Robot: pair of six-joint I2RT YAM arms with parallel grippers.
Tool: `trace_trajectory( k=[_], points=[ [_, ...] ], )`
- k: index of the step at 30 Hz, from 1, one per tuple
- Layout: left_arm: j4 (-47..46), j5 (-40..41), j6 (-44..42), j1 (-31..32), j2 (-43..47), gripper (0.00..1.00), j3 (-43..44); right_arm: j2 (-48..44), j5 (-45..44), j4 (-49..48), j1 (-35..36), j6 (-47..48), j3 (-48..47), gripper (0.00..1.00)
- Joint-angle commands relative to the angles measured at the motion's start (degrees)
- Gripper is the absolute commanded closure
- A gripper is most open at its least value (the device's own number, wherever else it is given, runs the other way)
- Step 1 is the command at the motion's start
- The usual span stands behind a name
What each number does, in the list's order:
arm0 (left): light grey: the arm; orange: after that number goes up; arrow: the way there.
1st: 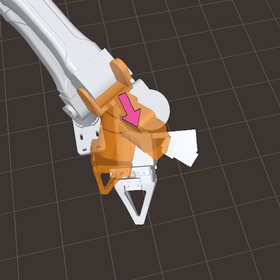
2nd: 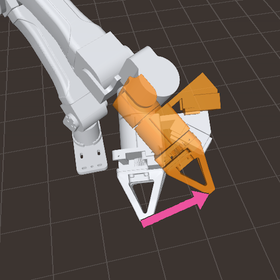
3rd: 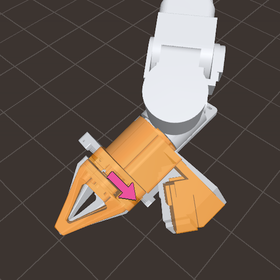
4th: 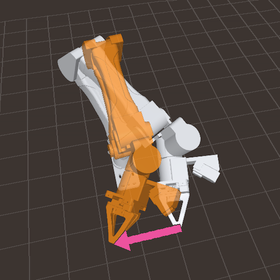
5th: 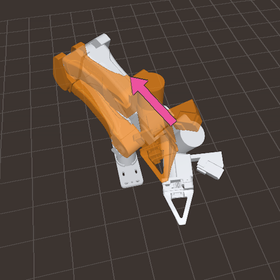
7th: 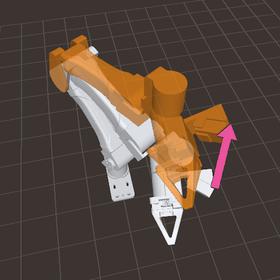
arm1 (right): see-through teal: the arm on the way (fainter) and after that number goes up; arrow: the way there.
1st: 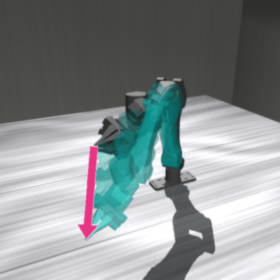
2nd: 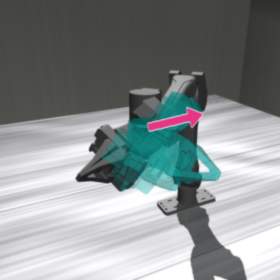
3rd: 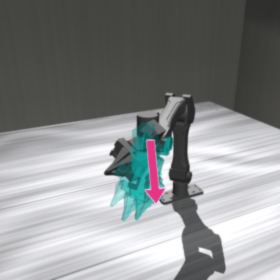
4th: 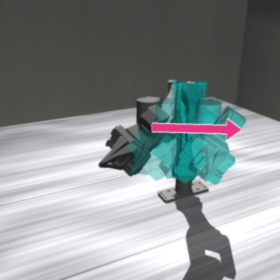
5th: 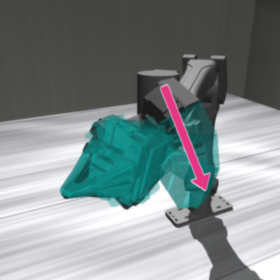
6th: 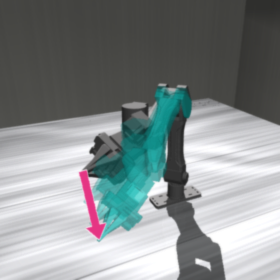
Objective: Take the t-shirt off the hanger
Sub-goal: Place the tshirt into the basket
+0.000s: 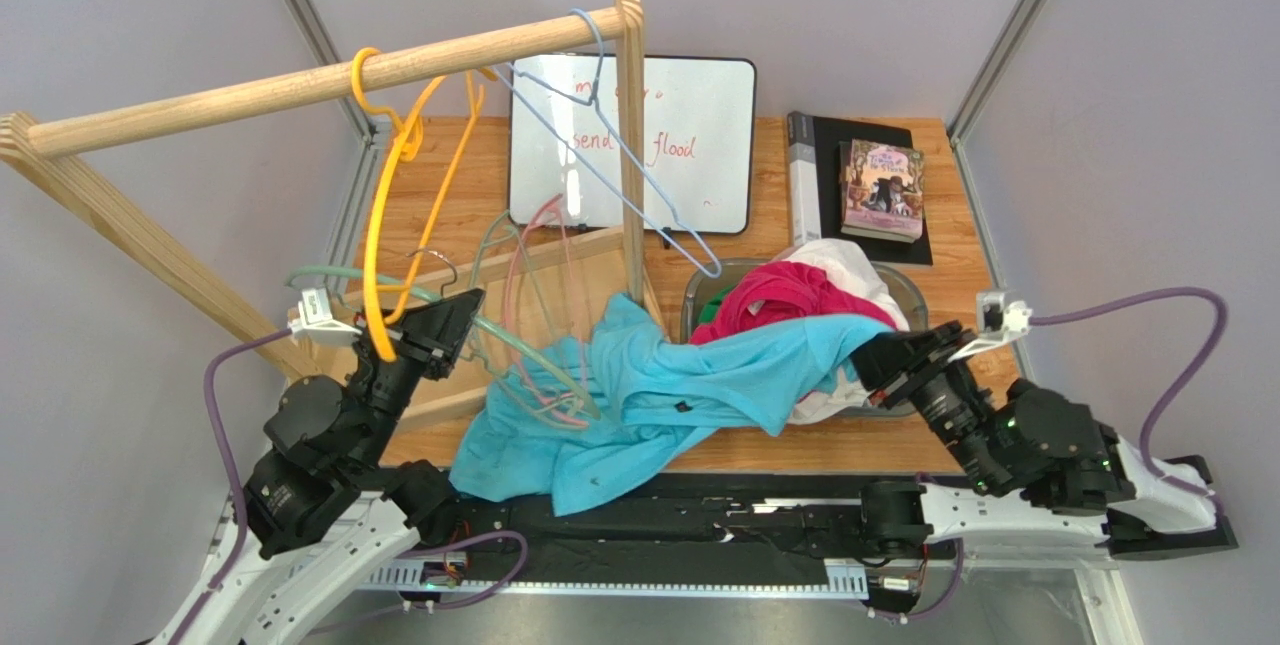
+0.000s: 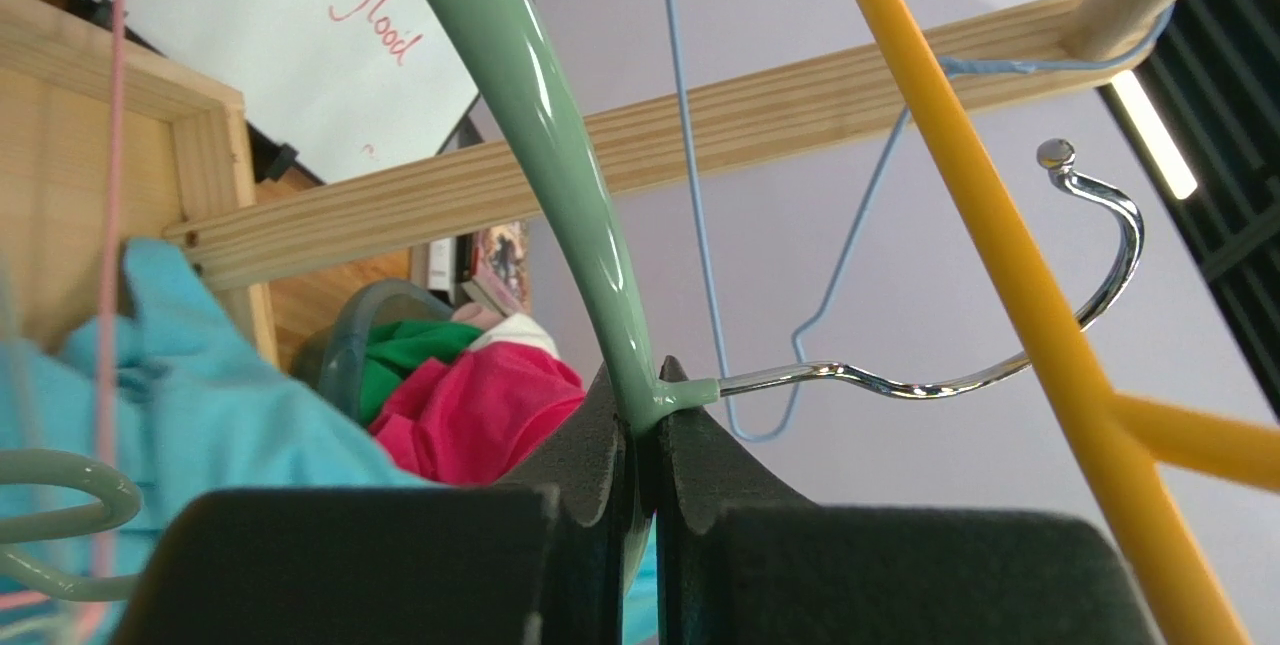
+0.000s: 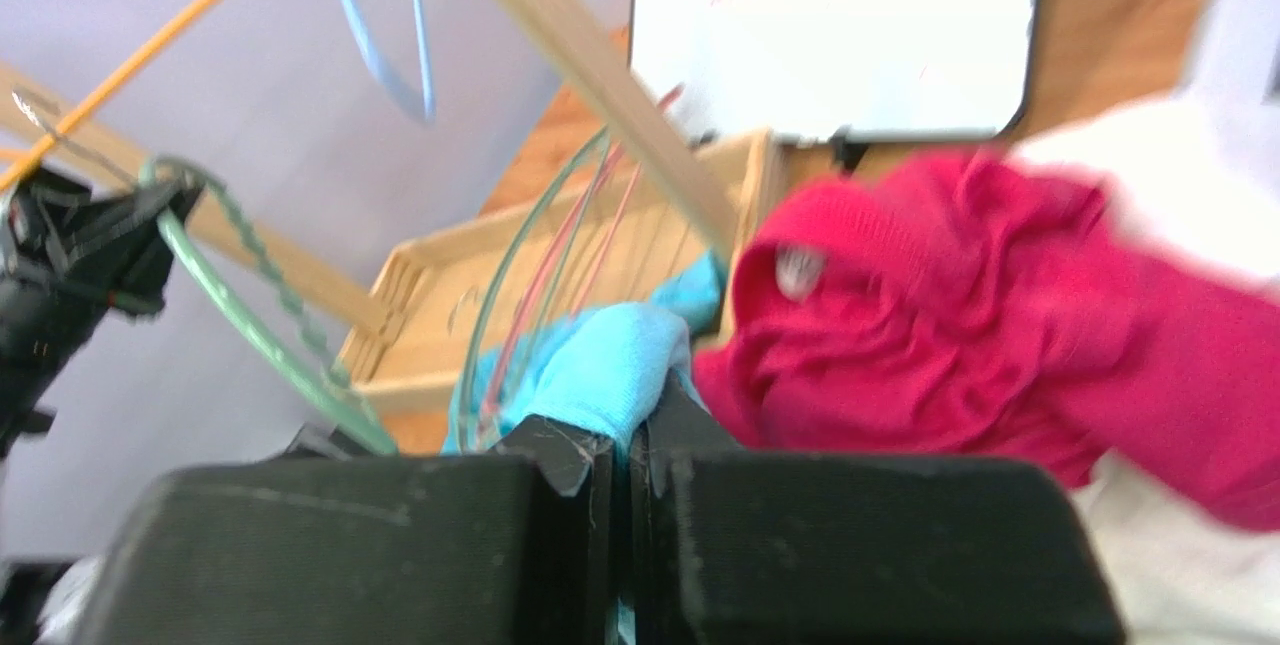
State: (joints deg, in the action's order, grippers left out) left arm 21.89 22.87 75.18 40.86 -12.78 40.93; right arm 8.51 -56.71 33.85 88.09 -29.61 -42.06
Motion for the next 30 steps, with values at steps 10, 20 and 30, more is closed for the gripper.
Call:
trace_trajectory(
  k=[10, 20, 30],
  points=[
    [4.5, -9.9, -4.9, 0.1, -6.7, 1.00, 1.4, 38.1, -2.2, -9.8, -11.4, 37.2, -39.3, 1.00],
    [8.5, -13.0, -2.9, 0.1, -3.8, 1.00, -2.1, 57.4, 10.7, -0.6, -39.0, 39.7, -71.6, 1.00],
    [14.2, -11.3, -3.9, 0.1, -0.4, 1.00, -2.4, 69.0, 12.5, -7.6, -40.1, 54.9, -100.6, 1.00]
  ],
)
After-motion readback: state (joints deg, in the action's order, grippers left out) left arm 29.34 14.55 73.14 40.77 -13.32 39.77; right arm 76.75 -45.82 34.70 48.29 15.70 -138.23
